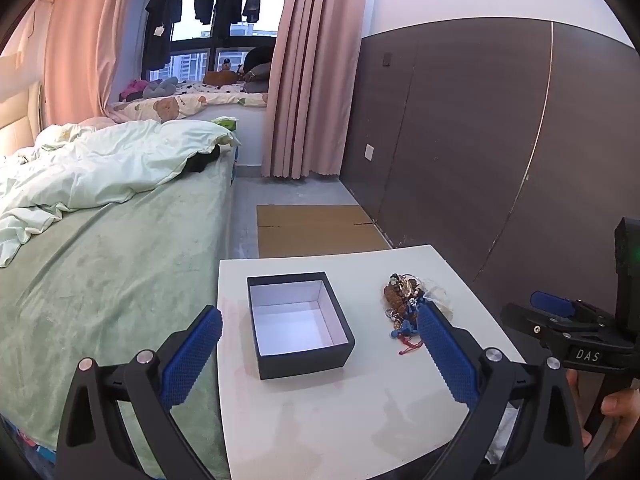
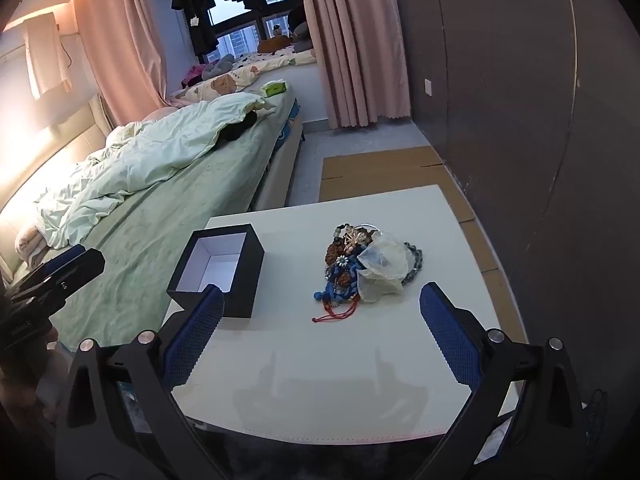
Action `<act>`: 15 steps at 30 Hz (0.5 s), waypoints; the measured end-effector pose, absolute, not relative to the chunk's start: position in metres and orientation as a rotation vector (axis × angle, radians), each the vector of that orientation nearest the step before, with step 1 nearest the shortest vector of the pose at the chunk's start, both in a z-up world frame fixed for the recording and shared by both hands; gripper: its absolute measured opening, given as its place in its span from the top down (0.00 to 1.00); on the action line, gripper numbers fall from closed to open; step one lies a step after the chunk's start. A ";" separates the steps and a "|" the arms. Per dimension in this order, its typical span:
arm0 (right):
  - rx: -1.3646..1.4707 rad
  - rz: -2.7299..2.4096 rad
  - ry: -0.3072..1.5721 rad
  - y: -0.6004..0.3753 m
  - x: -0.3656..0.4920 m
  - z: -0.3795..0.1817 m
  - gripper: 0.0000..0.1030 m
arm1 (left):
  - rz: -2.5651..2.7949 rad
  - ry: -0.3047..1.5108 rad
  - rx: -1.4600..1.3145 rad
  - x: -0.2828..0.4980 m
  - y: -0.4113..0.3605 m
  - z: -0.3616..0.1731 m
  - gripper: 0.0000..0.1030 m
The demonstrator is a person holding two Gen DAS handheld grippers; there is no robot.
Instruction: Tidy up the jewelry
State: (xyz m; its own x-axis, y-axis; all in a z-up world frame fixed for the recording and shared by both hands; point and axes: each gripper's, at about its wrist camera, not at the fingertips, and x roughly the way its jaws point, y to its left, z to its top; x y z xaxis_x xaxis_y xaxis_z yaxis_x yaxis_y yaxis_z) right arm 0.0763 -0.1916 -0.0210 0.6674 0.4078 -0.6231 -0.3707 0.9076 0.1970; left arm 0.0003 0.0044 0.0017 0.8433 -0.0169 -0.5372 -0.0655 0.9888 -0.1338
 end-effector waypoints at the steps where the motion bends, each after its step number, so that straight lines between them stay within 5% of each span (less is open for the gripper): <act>1: 0.053 0.439 0.715 -0.192 0.076 -0.020 0.05 | 0.025 0.568 -0.150 0.001 0.004 0.002 0.08; 15: 0.051 0.416 0.691 -0.196 0.077 -0.012 0.05 | 0.011 0.563 -0.121 0.006 -0.006 0.000 0.08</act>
